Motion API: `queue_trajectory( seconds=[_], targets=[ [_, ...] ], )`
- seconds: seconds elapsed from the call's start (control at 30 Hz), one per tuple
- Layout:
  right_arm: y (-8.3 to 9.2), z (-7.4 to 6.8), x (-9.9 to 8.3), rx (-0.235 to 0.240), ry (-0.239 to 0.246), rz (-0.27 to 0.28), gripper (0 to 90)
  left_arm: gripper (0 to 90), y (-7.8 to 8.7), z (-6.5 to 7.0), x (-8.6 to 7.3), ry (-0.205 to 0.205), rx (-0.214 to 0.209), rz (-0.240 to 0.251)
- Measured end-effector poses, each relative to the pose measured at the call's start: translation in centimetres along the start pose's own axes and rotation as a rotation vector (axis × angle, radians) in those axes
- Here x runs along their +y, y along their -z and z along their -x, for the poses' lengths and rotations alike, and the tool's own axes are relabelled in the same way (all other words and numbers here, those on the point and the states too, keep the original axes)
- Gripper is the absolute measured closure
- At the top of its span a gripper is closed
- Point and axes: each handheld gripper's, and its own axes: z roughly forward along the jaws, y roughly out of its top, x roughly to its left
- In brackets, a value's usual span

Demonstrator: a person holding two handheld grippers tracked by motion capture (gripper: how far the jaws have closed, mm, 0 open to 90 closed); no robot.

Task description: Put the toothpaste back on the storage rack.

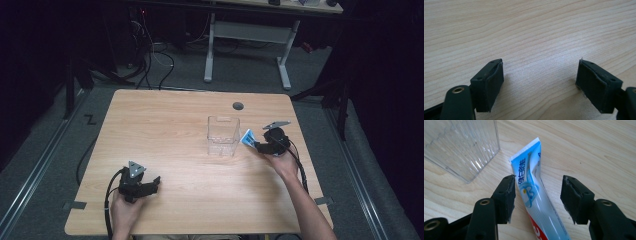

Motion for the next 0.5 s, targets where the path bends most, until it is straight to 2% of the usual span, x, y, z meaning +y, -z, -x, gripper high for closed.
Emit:
queue_trajectory(
  seconds=[0.1,0.27,0.37,0.5],
  targets=[
    [-0.3,0.0,0.3,0.005,-0.006,-0.007,45.3,22.4,0.0,0.0,0.0,0.000,0.000,0.000],
    [-0.7,0.0,0.8,-0.005,0.018,-0.025,45.1,22.4,0.0,0.0,0.0,-0.002,0.000,-0.001],
    [-1.1,0.0,1.0,0.006,0.024,-0.039,44.6,22.4,0.0,0.0,0.0,-0.002,0.000,-0.001],
    [-2.1,-0.2,1.1,0.008,0.045,-0.082,44.3,22.4,0.0,0.0,0.0,-0.002,0.000,-0.001]
  ],
)
